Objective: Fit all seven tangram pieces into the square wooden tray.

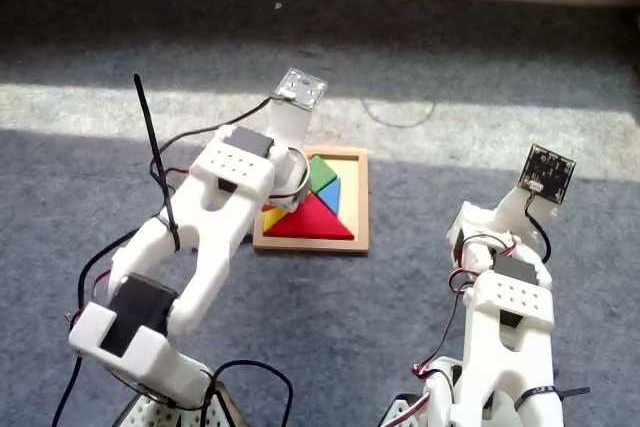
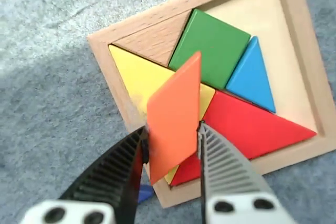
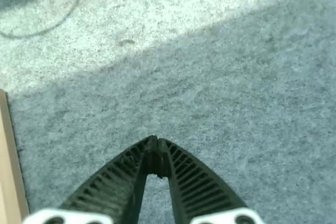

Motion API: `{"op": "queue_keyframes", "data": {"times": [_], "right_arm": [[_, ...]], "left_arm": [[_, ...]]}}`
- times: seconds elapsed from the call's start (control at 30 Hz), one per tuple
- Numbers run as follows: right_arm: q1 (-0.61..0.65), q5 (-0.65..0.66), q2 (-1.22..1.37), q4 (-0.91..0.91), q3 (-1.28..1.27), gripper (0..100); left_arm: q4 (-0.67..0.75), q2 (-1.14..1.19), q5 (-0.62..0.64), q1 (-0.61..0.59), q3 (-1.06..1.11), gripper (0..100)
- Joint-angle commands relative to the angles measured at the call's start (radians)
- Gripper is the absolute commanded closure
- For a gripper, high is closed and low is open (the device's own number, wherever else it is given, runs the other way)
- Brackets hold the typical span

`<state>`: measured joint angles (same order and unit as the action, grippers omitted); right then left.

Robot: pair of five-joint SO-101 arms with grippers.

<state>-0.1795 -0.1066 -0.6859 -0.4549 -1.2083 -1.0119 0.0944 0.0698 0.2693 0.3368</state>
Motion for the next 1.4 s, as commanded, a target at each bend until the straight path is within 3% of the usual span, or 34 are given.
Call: {"op": "queue_keyframes", "data": {"times": [0.0,0.13,0.5,0.87,1.17,1.37], "right_arm": [[-0.007,0.011,-0.03,0.022,0.012,98.8],[-0.007,0.011,-0.03,0.022,0.012,98.8],[-0.012,0.011,-0.03,0.022,0.012,98.8],[-0.012,0.011,-0.03,0.022,0.01,98.8],[-0.012,0.011,-0.03,0.022,0.01,98.8],[-0.01,0.011,-0.03,0.022,0.008,98.8]], "left_arm": [[0.121,-0.13,0.0,0.081,0.073,100],[0.25,-0.147,0.025,0.154,0.13,99],[0.456,-0.147,0.336,0.242,0.166,99],[0.535,-0.097,0.358,0.28,0.205,99],[0.463,0.045,0.358,0.282,0.061,99],[0.351,0.045,0.434,0.285,0.03,80]]}}
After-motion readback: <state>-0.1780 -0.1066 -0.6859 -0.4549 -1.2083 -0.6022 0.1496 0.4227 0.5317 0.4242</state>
